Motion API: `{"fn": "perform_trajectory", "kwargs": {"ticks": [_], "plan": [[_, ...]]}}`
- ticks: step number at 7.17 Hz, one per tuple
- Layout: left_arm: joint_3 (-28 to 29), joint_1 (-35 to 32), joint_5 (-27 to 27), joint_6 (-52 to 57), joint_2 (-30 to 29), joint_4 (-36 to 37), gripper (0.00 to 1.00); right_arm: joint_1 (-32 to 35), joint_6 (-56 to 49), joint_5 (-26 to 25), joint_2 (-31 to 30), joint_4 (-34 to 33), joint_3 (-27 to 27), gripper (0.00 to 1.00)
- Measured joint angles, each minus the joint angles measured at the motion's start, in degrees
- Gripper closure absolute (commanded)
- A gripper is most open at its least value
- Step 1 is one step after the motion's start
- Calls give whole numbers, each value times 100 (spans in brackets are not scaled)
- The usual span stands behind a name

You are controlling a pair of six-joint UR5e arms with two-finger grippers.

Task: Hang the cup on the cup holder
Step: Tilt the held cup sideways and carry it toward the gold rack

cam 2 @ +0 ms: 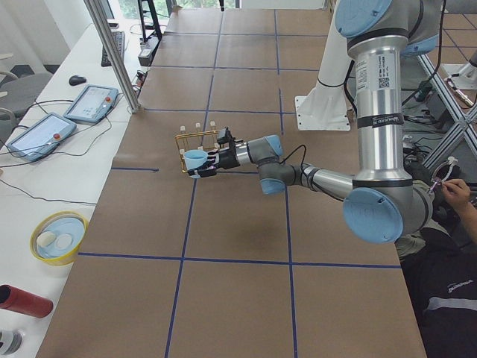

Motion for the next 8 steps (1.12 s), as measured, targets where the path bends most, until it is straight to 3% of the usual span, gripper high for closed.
{"fn": "perform_trajectory", "kwargs": {"ticks": [4,6,8], "plan": [[-765,-29,35,2798,456,337,100,0,0,0,1,0,0,0],[-991,-6,150,3708,479,950,100,0,0,0,0,0,0,0],[-1058,57,717,5385,464,1182,100,0,0,0,0,0,0,0]]}}
